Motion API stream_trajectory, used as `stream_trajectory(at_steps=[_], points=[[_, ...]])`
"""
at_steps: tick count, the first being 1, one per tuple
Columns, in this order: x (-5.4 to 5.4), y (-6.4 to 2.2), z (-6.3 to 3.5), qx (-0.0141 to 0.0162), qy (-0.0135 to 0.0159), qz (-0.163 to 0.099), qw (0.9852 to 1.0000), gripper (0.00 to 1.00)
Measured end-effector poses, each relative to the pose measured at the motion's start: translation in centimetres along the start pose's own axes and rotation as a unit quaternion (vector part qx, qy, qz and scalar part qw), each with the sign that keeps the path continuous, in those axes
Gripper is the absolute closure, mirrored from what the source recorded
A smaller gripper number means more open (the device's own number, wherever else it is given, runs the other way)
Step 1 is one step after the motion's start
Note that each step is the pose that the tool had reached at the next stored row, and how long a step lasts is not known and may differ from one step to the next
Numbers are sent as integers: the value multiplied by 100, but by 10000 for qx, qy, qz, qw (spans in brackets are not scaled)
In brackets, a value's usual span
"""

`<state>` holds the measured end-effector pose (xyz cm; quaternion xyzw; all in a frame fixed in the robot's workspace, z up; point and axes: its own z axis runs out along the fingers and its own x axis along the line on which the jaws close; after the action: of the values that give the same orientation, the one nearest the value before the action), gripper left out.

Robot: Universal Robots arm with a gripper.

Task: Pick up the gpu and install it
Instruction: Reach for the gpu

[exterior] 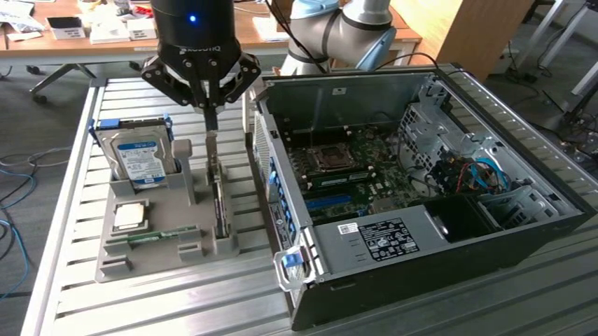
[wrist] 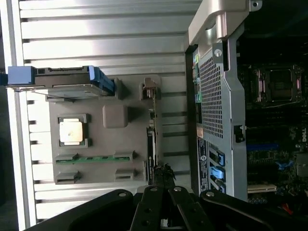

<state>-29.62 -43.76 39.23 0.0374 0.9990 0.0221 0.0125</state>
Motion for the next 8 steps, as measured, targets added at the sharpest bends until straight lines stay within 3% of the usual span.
stream_trajectory(at_steps=[8], points=[[34,-51,7,1,0,1,10000,89]])
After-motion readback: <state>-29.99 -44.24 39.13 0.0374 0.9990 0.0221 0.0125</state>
